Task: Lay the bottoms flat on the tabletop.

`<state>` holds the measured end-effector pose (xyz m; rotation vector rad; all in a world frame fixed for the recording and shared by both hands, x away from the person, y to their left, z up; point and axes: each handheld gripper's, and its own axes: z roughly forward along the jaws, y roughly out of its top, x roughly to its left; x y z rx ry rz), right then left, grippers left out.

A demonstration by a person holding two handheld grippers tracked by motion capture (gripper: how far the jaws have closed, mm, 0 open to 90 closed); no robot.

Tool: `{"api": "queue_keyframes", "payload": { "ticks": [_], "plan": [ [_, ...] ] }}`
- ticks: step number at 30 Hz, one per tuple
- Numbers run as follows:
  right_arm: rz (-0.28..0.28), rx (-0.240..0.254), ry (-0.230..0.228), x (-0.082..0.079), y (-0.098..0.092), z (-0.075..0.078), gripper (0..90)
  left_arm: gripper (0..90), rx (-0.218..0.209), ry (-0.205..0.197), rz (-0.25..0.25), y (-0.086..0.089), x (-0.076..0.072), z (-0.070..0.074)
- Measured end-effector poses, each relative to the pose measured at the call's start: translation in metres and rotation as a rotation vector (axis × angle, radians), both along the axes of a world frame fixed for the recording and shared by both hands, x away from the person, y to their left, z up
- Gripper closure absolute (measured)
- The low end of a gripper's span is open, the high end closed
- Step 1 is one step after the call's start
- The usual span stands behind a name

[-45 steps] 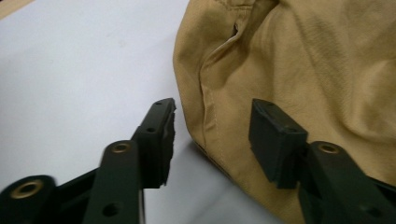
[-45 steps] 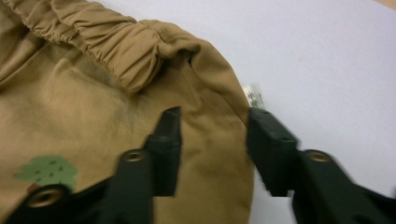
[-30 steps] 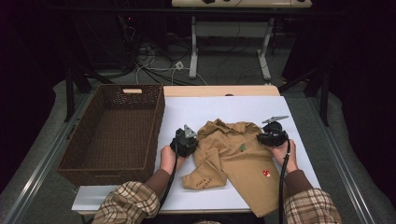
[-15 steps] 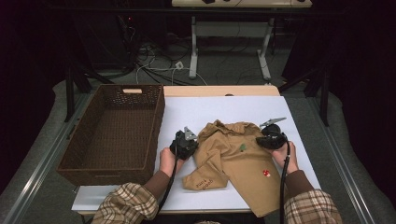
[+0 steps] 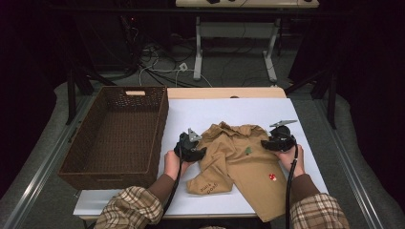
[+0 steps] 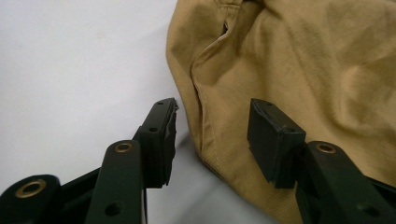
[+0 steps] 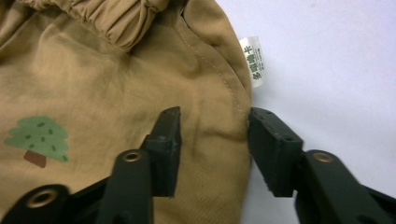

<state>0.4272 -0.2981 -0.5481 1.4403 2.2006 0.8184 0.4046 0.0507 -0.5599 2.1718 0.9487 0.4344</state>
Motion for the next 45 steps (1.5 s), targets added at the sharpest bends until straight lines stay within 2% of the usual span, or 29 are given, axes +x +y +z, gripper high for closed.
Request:
{"api": "queue_keyframes", "payload": {
  "ticks": [3,6,7,9,10,11,14,16,17,21,24,30,33,34,36,38,41,43,45],
  "plan": [
    [0.003,0.004,-0.010,0.001,0.000,-0.001,67.0,61.0,-0.013,0.006,-0.019,-0.001,0.000,-0.002],
    [-0.001,0.012,-0.016,0.002,0.000,-0.002,68.9,69.8,0.030,-0.023,-0.022,-0.009,-0.003,-0.001],
    [-0.003,0.003,-0.024,0.003,0.000,-0.002,64.6,71.5,0.041,-0.032,-0.025,-0.010,-0.004,-0.001],
    [-0.031,-0.031,-0.035,0.004,0.001,-0.002,50.8,73.5,0.033,-0.032,-0.022,-0.009,-0.003,-0.001],
    [-0.041,-0.034,-0.040,0.005,0.000,-0.002,50.3,74.1,0.030,-0.029,-0.023,-0.008,-0.002,-0.001],
    [-0.047,-0.015,-0.033,0.006,-0.002,-0.003,49.8,74.6,0.022,-0.027,-0.025,-0.007,-0.001,-0.001],
    [-0.038,0.081,0.005,0.009,-0.009,-0.004,63.3,79.1,-0.005,-0.014,-0.020,-0.003,0.001,-0.003],
    [-0.023,0.102,0.012,0.009,-0.009,-0.004,78.6,84.2,-0.011,-0.010,-0.009,-0.002,0.002,-0.003],
    [-0.019,0.112,0.017,0.008,-0.008,-0.004,82.0,85.9,-0.005,-0.010,-0.006,-0.001,0.002,-0.002],
    [0.004,0.055,0.014,0.006,-0.002,-0.001,85.2,87.2,0.012,-0.005,-0.007,-0.003,0.000,-0.001],
    [0.021,0.037,0.037,0.003,-0.002,0.001,85.5,87.5,0.012,0.013,-0.019,-0.001,-0.002,0.001],
    [0.076,-0.009,0.106,-0.010,-0.003,0.008,85.4,87.4,0.019,0.034,-0.052,0.001,-0.014,0.006],
    [0.085,-0.030,0.122,-0.011,-0.002,0.009,84.7,87.3,0.040,0.050,-0.074,0.001,-0.014,0.008],
    [0.093,-0.051,0.118,-0.011,0.000,0.010,83.5,87.1,0.040,0.047,-0.073,0.001,-0.014,0.009],
    [0.096,-0.083,0.094,-0.010,0.002,0.010,77.8,85.9,0.045,0.036,-0.066,0.000,-0.012,0.009],
    [0.095,-0.106,0.062,-0.008,0.003,0.010,70.6,79.9,0.049,0.023,-0.060,-0.001,-0.010,0.009],
    [0.087,-0.109,-0.002,-0.005,0.003,0.011,63.1,65.8,0.037,0.004,-0.047,-0.004,-0.006,0.015],
    [0.085,-0.113,-0.033,-0.002,0.004,0.013,58.8,60.2,0.029,-0.023,-0.035,-0.005,-0.003,0.018],
    [0.087,-0.114,-0.060,0.001,0.006,0.014,55.6,56.5,0.014,-0.026,-0.028,-0.006,0.000,0.019]
  ]
}}
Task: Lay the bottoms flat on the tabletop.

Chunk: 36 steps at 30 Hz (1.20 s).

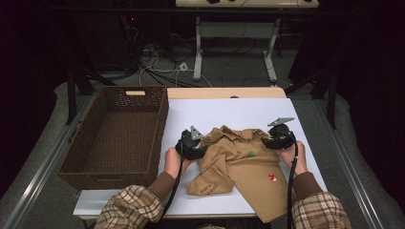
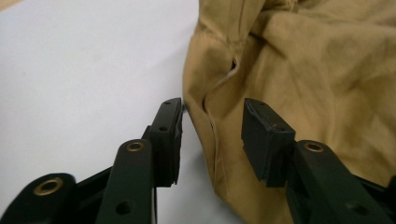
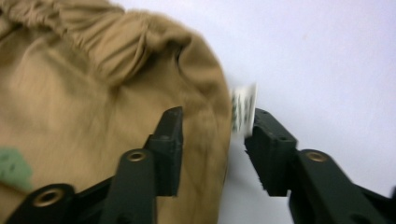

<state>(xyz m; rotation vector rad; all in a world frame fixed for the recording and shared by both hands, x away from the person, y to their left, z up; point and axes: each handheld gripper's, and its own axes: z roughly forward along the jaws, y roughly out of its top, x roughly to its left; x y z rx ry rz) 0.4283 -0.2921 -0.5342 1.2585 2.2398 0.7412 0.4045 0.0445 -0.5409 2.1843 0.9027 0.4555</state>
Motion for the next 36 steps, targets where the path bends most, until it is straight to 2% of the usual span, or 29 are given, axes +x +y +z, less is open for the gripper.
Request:
{"api": "queue_keyframes", "payload": {
  "ticks": [2,3,5,6,8,10,13,17,19,22,23,27,30,32,36],
  "plan": [
    [0.004,-0.008,-0.023,0.004,0.003,0.001,50.6,53.0,-0.007,-0.012,0.006,0.001,0.004,0.001],
    [0.009,-0.005,-0.029,0.006,0.005,0.002,49.5,53.1,-0.020,-0.012,0.007,0.001,0.007,0.001],
    [0.020,-0.013,-0.043,0.010,0.009,0.003,47.9,53.3,-0.018,-0.015,0.005,0.000,0.011,0.001],
    [0.035,-0.026,-0.044,0.012,0.011,0.003,48.4,54.8,-0.017,-0.004,-0.009,-0.002,0.014,0.001],
    [0.042,-0.099,-0.040,0.015,0.017,0.001,48.9,59.0,-0.011,0.008,-0.023,-0.006,0.018,0.000],
    [0.058,-0.080,-0.032,0.020,0.019,-0.002,50.2,65.5,-0.012,0.000,-0.031,-0.008,0.020,0.000],
    [0.072,-0.067,-0.028,0.026,0.022,-0.006,50.0,70.3,-0.011,-0.001,-0.036,-0.010,0.024,-0.001],
    [0.066,-0.013,-0.009,0.034,0.024,-0.005,51.1,77.8,-0.039,0.008,-0.002,-0.010,0.031,-0.002],
    [0.045,0.039,0.001,0.038,0.022,-0.005,51.2,78.2,-0.044,0.014,0.021,-0.009,0.035,-0.003],
    [0.008,0.069,0.016,0.044,0.020,-0.006,51.4,78.2,-0.058,0.022,0.064,-0.008,0.038,-0.006],
    [-0.009,0.096,0.023,0.046,0.018,-0.007,51.7,78.1,-0.059,0.024,0.072,-0.008,0.039,-0.006],
    [-0.083,0.157,0.043,0.054,0.010,-0.012,54.3,78.3,-0.043,0.033,0.109,-0.008,0.041,-0.009],
    [-0.102,0.134,0.050,0.057,0.009,-0.015,56.2,78.4,-0.011,0.045,0.128,-0.009,0.043,-0.013],
    [-0.098,0.144,0.052,0.057,0.009,-0.017,57.9,77.9,-0.004,0.059,0.135,-0.009,0.044,-0.016],
    [-0.071,0.160,0.057,0.054,0.009,-0.017,71.1,74.9,-0.012,0.078,0.142,-0.008,0.042,-0.015]
  ]
}}
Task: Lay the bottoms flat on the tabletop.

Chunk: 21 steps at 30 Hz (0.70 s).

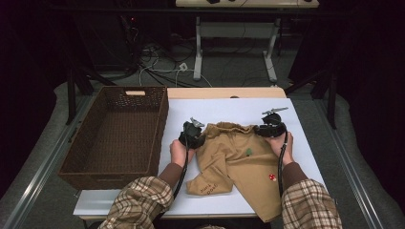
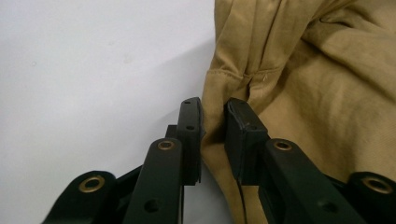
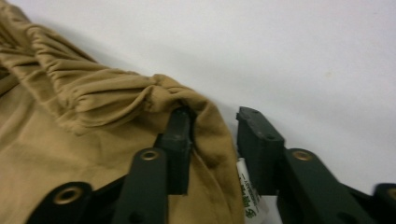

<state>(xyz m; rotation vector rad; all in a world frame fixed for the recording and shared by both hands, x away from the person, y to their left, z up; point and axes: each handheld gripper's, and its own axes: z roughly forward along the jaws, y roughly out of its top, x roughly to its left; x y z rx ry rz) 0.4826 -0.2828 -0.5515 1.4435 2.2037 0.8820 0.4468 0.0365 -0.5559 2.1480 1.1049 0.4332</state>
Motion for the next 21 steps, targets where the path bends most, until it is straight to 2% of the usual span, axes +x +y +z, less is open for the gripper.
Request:
{"api": "queue_keyframes", "payload": {
  "ticks": [3,5,7,9,12,18,21],
  "plan": [
    [0.017,-0.013,0.011,-0.003,0.002,0.002,79.6,66.8,-0.009,0.008,-0.020,0.000,-0.005,0.002],
    [0.024,-0.022,0.014,-0.006,0.003,0.002,83.5,65.4,-0.020,0.015,-0.045,0.000,-0.009,0.002],
    [0.026,-0.028,0.018,-0.008,0.005,0.003,85.2,68.3,-0.022,0.021,-0.059,-0.001,-0.010,0.000],
    [0.027,-0.036,0.028,-0.009,0.005,0.004,85.9,75.1,-0.041,0.028,-0.065,0.000,-0.010,-0.002],
    [0.020,-0.043,0.052,-0.013,0.004,0.006,86.4,84.7,-0.040,0.020,-0.069,0.000,-0.012,-0.002],
    [0.039,-0.051,0.113,-0.025,-0.002,0.010,86.6,86.8,-0.038,0.029,-0.109,0.002,-0.023,-0.001],
    [0.053,-0.057,0.147,-0.034,-0.003,0.012,86.5,86.6,-0.021,0.031,-0.136,0.001,-0.029,0.001]
  ]
}}
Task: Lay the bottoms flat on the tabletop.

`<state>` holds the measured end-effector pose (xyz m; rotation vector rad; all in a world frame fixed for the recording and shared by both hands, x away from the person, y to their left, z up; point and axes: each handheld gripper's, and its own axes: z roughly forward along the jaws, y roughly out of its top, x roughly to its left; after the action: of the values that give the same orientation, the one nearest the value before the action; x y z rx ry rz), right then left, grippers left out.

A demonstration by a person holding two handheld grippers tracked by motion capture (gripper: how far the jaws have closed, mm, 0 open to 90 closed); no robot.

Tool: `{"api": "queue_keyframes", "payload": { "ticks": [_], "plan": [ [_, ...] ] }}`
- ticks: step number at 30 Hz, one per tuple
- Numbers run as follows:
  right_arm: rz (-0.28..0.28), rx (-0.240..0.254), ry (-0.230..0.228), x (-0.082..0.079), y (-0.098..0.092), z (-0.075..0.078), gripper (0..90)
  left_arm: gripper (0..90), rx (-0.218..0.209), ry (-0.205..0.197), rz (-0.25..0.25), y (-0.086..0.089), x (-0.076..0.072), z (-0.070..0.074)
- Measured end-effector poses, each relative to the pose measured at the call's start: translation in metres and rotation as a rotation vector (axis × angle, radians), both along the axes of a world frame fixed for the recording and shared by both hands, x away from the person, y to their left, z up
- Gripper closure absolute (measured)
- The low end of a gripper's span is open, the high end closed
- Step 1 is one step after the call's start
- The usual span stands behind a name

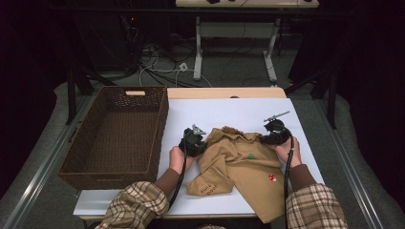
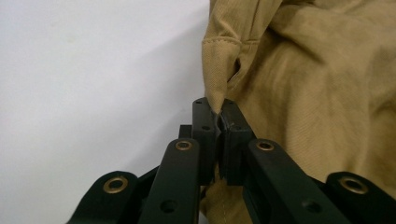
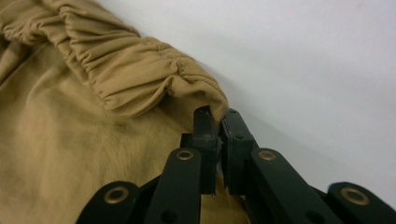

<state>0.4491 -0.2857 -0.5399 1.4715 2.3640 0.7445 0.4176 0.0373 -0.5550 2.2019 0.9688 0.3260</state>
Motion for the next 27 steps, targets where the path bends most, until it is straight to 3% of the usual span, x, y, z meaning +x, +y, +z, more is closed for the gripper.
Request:
{"api": "queue_keyframes", "payload": {
  "ticks": [2,5,9,11,14,15,20,27],
  "plan": [
    [0.026,-0.018,0.001,-0.007,0.000,0.001,84.8,85.0,-0.001,-0.004,-0.003,0.000,-0.002,0.001],
    [0.056,-0.058,-0.062,-0.016,-0.001,0.002,71.9,78.7,-0.016,-0.022,0.007,0.003,-0.001,0.002],
    [0.060,-0.059,-0.174,-0.026,-0.004,0.016,70.3,74.4,-0.024,-0.056,0.002,0.004,-0.002,0.005],
    [0.079,-0.043,-0.212,-0.031,-0.003,0.023,76.1,75.2,-0.025,-0.064,-0.005,0.004,-0.002,0.005],
    [0.139,-0.040,-0.195,-0.035,0.004,0.024,84.1,77.2,-0.026,-0.070,-0.006,0.003,-0.002,0.005],
    [0.158,-0.061,-0.177,-0.036,0.008,0.021,86.6,77.6,-0.024,-0.071,-0.006,0.002,-0.002,0.005],
    [0.208,-0.087,-0.148,-0.030,0.021,0.006,88.4,78.2,-0.016,-0.076,-0.008,0.001,-0.001,0.004],
    [0.154,-0.067,-0.204,-0.017,0.022,0.003,86.4,76.5,-0.009,-0.072,0.001,-0.004,0.002,0.003]
  ]
}}
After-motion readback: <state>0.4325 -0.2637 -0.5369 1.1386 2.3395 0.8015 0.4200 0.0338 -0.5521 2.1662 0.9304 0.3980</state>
